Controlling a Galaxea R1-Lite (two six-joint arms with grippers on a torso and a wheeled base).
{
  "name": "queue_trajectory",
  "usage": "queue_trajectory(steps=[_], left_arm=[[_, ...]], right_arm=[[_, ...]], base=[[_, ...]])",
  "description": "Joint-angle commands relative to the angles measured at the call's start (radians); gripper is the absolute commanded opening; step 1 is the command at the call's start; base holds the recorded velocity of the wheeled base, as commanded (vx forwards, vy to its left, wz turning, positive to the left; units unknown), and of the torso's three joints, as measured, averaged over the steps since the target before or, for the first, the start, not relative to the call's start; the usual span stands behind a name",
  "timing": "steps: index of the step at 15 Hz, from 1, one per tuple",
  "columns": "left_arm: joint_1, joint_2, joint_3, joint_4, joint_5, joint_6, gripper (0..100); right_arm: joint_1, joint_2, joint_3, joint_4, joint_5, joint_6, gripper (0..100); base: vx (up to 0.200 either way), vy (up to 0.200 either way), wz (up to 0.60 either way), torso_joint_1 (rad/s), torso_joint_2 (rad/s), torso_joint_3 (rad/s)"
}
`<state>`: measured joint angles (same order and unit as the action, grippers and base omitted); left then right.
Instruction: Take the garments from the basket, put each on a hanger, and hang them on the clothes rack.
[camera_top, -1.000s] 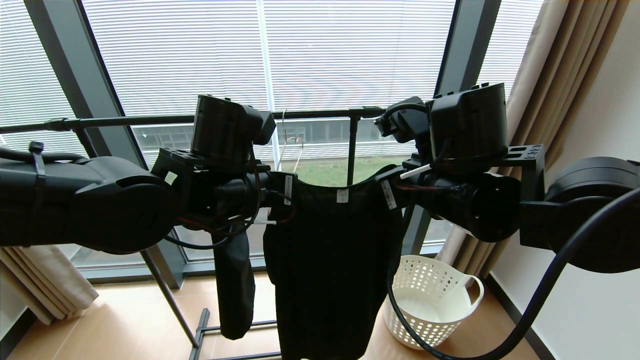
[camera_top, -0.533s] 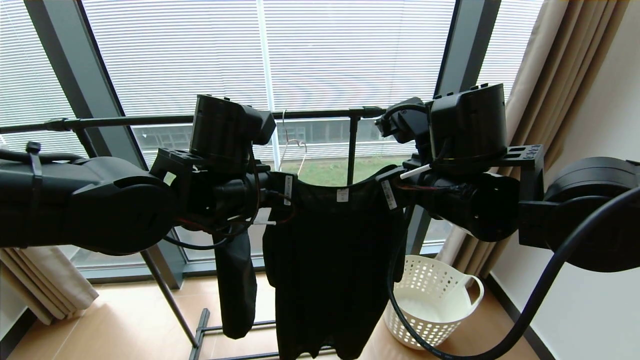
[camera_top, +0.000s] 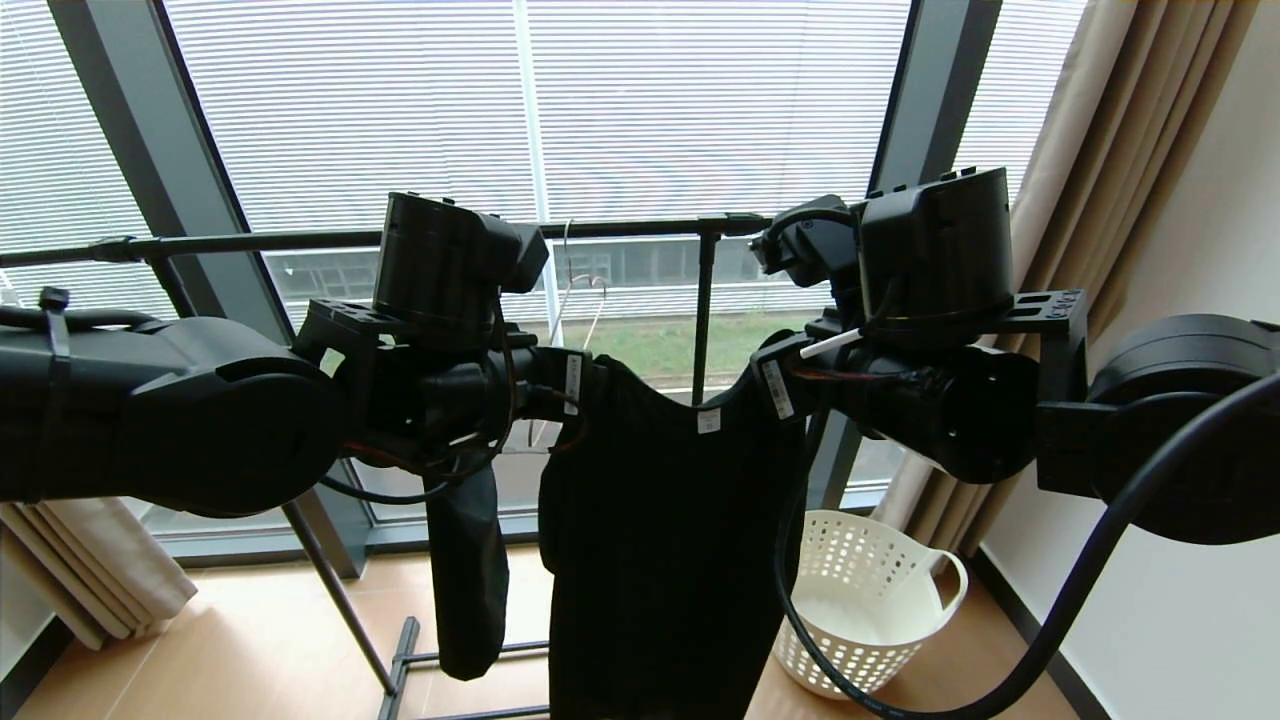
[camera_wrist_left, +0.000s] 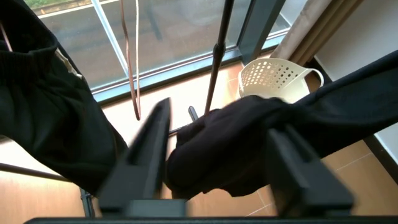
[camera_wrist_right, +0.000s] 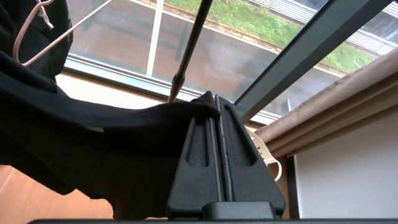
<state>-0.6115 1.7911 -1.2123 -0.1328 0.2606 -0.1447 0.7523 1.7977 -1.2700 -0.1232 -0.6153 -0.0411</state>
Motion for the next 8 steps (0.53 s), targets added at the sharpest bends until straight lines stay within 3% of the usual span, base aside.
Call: queue_trajectory(steps=[1, 7, 8], left_arm=[[0.001, -0.002, 0.0, -0.001, 0.0, -0.001, 100], [0.001, -0.019, 0.005, 0.001, 0.0, 0.0, 100], [0.001, -0.052, 0.008, 0.045, -0.012, 0.0, 100]], right_arm=[[0.001, 0.003, 0.0, 0.0, 0.0, 0.0, 0], [0.001, 0.003, 0.001, 0.0, 0.0, 0.0, 0], [-0.001, 0.003, 0.0, -0.001, 0.0, 0.0, 0]], base=[[0.0, 0.0, 0.0, 0.0, 0.0, 0.0], [0.0, 0.0, 0.0, 0.0, 0.0, 0.0], [0.0, 0.0, 0.0, 0.0, 0.0, 0.0]])
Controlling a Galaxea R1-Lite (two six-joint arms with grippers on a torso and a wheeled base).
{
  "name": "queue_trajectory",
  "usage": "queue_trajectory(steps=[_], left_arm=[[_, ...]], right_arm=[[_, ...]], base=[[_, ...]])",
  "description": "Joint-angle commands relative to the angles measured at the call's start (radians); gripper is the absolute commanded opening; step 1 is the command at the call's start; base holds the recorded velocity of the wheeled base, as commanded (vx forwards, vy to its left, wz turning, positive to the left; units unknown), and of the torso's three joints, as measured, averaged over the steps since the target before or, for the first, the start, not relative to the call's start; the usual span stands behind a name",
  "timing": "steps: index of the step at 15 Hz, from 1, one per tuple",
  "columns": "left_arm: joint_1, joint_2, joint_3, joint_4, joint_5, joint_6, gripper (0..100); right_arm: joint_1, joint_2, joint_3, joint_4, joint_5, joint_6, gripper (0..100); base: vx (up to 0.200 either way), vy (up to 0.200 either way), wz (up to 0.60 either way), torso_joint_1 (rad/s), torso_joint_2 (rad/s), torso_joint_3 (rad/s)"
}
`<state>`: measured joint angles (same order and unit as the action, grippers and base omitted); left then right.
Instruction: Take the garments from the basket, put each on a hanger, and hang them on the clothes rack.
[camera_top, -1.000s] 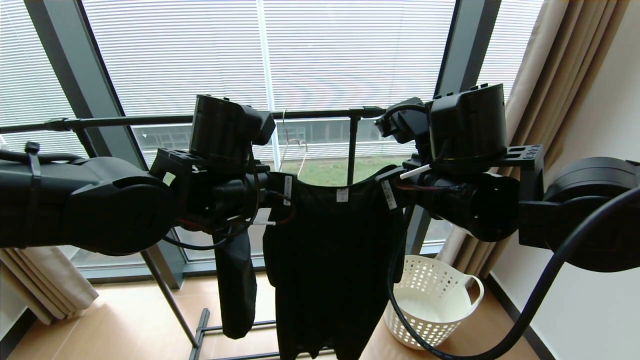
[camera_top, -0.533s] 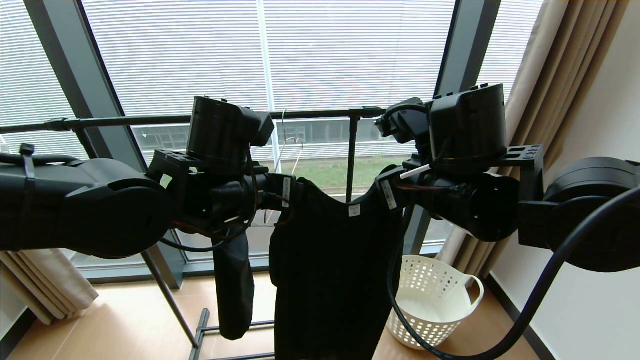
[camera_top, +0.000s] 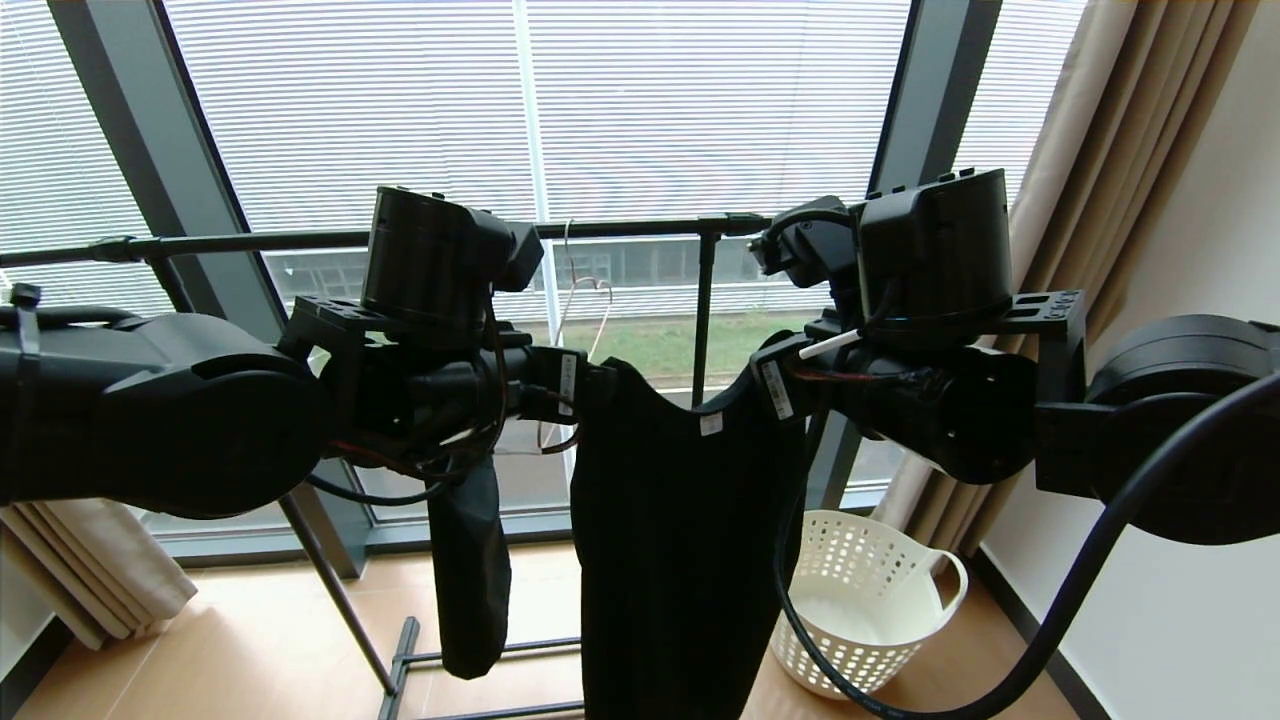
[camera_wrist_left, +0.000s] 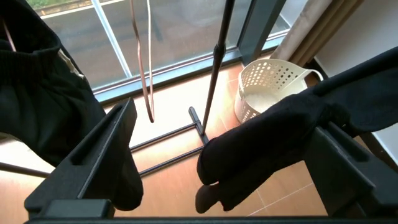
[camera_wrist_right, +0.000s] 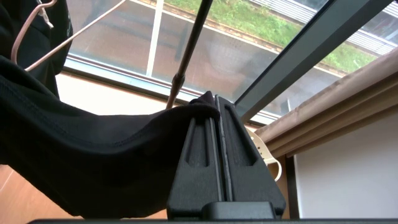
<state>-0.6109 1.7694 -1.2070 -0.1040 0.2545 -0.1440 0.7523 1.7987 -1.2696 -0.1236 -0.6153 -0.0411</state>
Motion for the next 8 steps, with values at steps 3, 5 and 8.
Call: queue_trajectory(steps=[3, 5, 8], left_arm=[[0.022, -0.103, 0.001, 0.176, -0.182, -0.015, 100], [0.039, -0.11, 0.0, 0.188, -0.216, -0.025, 100], [0.043, -0.113, 0.007, 0.202, -0.244, -0.029, 100]], right_arm=[[-0.004, 0.005, -0.001, -0.001, 0.0, 0.0, 0], [-0.004, 0.007, -0.001, -0.001, 0.0, 0.001, 0], [-0.004, 0.008, -0.001, -0.001, 0.0, 0.001, 0]], base=[[0.0, 0.0, 0.0, 0.0, 0.0, 0.0], [0.0, 0.0, 0.0, 0.0, 0.0, 0.0], [0.0, 0.0, 0.0, 0.0, 0.0, 0.0]])
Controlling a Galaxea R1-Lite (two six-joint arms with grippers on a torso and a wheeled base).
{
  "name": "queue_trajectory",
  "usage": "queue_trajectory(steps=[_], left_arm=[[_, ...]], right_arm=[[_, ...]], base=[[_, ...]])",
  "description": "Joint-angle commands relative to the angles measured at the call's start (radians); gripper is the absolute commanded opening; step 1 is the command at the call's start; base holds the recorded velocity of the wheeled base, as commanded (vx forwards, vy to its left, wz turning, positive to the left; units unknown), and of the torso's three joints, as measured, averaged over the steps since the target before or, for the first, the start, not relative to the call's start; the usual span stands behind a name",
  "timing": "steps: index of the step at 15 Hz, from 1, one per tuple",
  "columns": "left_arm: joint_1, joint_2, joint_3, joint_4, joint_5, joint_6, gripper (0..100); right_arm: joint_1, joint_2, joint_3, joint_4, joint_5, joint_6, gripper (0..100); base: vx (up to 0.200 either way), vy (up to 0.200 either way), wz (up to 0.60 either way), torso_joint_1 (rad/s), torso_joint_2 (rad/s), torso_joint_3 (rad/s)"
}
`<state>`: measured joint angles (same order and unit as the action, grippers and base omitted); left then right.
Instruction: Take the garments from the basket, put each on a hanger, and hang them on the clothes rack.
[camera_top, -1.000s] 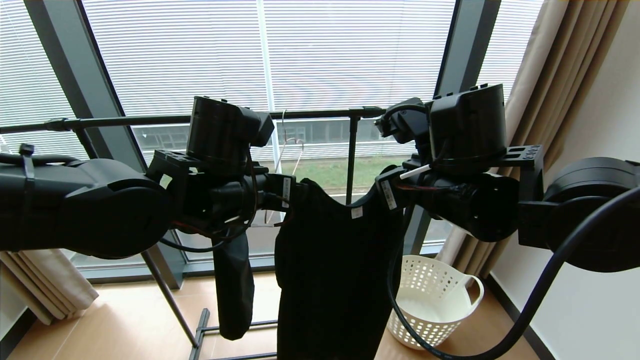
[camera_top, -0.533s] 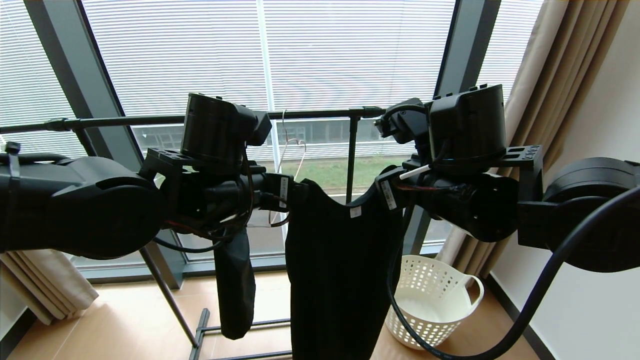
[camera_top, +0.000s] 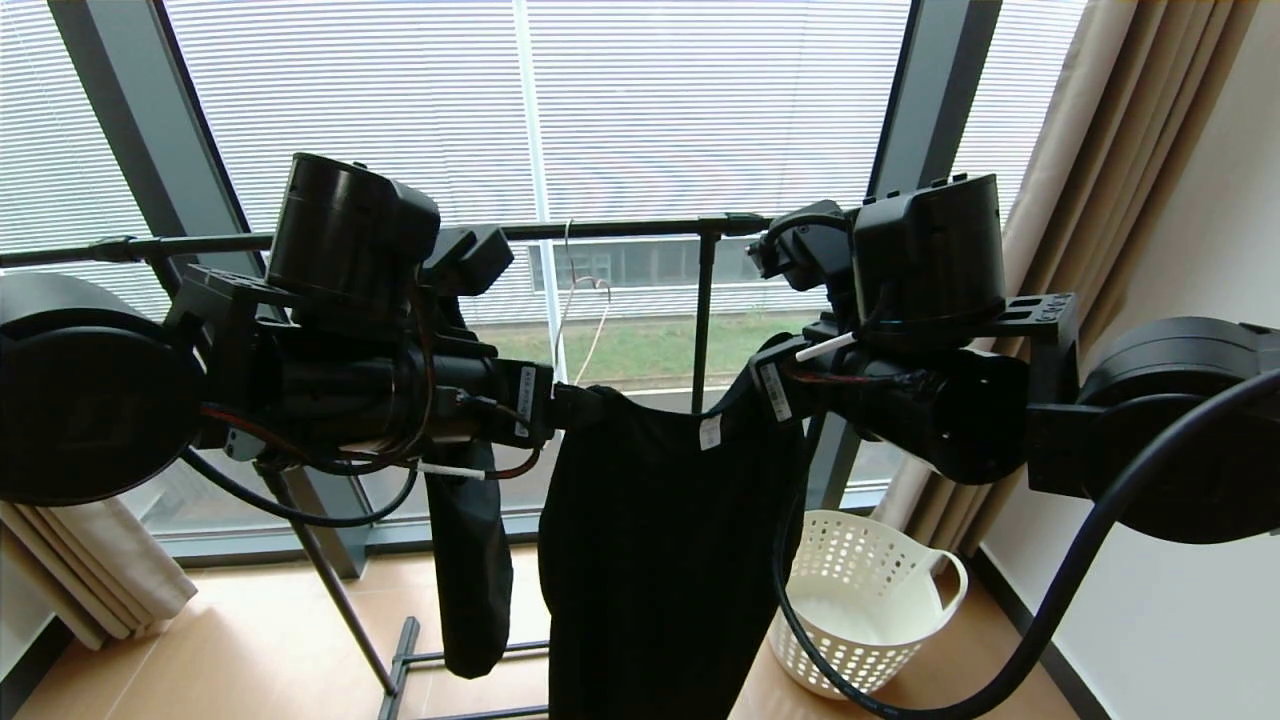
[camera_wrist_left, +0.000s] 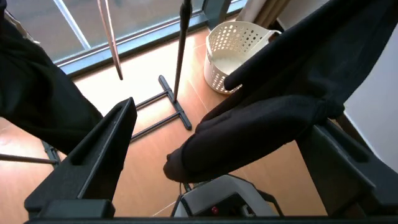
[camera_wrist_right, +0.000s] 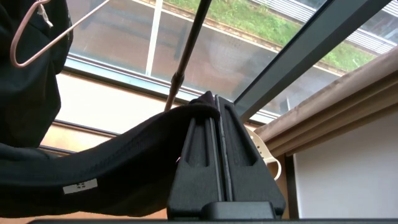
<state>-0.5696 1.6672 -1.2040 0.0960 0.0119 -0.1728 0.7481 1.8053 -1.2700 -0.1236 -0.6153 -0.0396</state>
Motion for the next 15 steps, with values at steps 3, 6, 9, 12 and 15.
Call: queue_trajectory(steps=[3, 6, 9, 12, 15], left_arm=[[0.017, -0.037, 0.006, 0.076, -0.096, 0.007, 100], [0.056, -0.052, 0.008, 0.12, -0.184, 0.038, 100], [0.091, -0.05, 0.006, 0.12, -0.25, 0.036, 100], [0.099, -0.029, 0.0, 0.114, -0.254, 0.036, 100], [0.105, 0.011, -0.022, 0.108, -0.24, 0.041, 100]], right_arm=[[-0.001, 0.002, -0.006, -0.001, 0.0, 0.0, 0], [-0.03, 0.031, -0.022, -0.001, 0.0, -0.002, 0], [-0.036, 0.034, -0.026, -0.001, -0.001, -0.002, 0], [-0.041, 0.034, -0.026, -0.001, -0.001, -0.002, 0], [-0.041, 0.032, -0.025, -0.001, -0.001, -0.002, 0]], base=[[0.0, 0.0, 0.0, 0.0, 0.0, 0.0], [0.0, 0.0, 0.0, 0.0, 0.0, 0.0], [0.0, 0.0, 0.0, 0.0, 0.0, 0.0], [0.0, 0.0, 0.0, 0.0, 0.0, 0.0], [0.0, 0.0, 0.0, 0.0, 0.0, 0.0]])
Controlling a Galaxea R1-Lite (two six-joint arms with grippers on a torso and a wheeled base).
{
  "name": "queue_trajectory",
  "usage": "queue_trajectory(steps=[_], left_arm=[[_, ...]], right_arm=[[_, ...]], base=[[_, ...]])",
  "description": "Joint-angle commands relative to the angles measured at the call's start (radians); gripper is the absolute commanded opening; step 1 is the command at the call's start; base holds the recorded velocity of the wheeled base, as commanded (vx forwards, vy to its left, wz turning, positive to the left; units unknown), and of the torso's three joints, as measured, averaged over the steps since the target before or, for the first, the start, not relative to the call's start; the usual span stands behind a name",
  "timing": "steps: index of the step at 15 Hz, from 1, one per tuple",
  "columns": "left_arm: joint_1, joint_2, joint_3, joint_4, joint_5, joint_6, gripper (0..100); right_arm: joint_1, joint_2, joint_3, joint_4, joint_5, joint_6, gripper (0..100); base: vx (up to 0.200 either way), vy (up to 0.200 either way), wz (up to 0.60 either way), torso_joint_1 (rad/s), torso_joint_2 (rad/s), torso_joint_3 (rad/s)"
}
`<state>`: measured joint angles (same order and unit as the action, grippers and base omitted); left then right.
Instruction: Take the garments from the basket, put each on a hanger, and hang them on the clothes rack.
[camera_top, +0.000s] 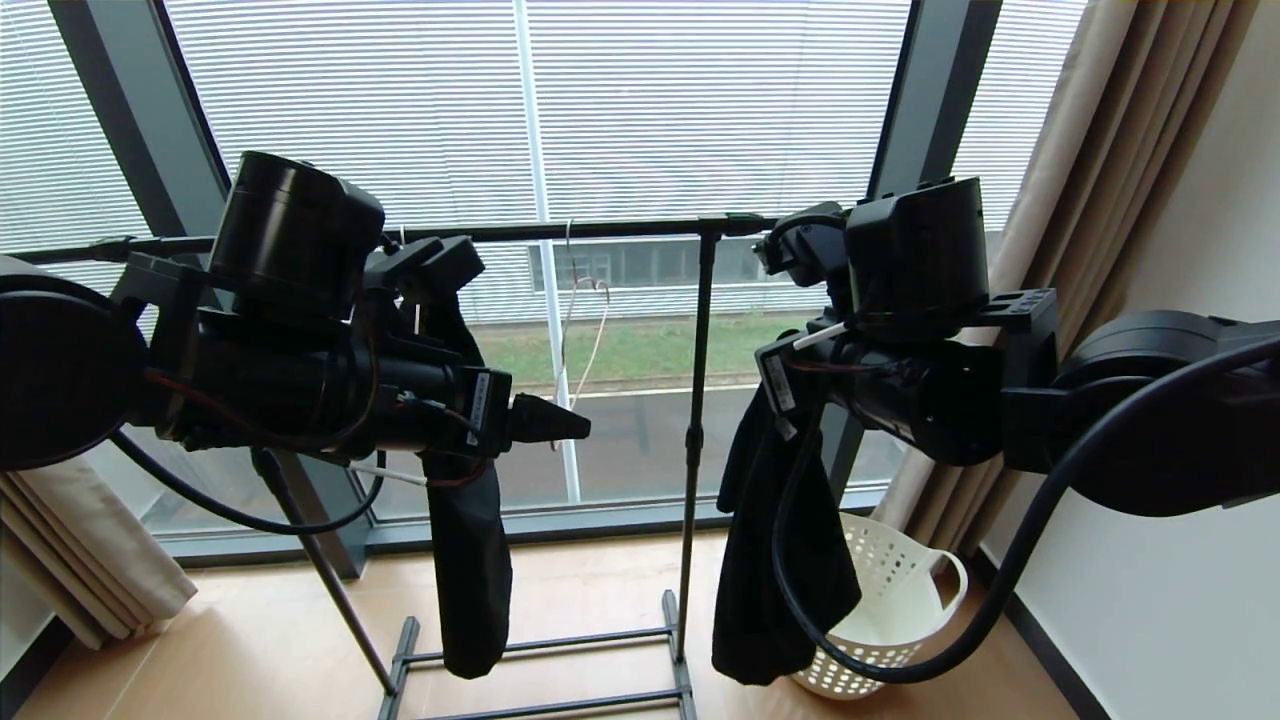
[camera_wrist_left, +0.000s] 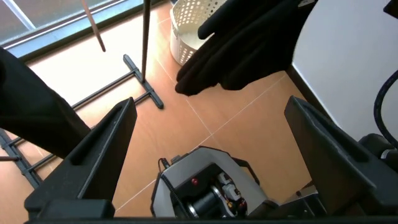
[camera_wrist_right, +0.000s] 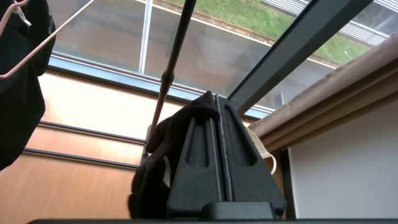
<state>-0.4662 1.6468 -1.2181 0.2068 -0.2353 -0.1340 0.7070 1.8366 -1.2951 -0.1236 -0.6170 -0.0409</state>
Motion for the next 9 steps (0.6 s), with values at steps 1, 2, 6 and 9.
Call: queue_trajectory(steps=[1, 2, 6, 9], left_arm=[[0.001, 0.054, -0.024, -0.004, 0.048, 0.002, 100], [0.001, 0.082, -0.044, -0.004, 0.088, 0.008, 100], [0.021, 0.203, -0.179, -0.004, 0.134, 0.016, 100], [0.043, 0.314, -0.285, -0.026, 0.202, 0.037, 100]], right_arm=[[0.0, -0.002, 0.0, -0.001, 0.0, 0.001, 0], [0.0, -0.005, 0.0, -0.001, 0.0, 0.001, 0], [0.0, -0.007, 0.002, -0.001, -0.004, 0.001, 0], [0.0, -0.007, 0.003, -0.001, -0.004, 0.001, 0]], base=[[0.0, 0.0, 0.0, 0.0, 0.0, 0.0], [0.0, 0.0, 0.0, 0.0, 0.0, 0.0], [0.0, 0.0, 0.0, 0.0, 0.0, 0.0], [0.0, 0.0, 0.0, 0.0, 0.0, 0.0]])
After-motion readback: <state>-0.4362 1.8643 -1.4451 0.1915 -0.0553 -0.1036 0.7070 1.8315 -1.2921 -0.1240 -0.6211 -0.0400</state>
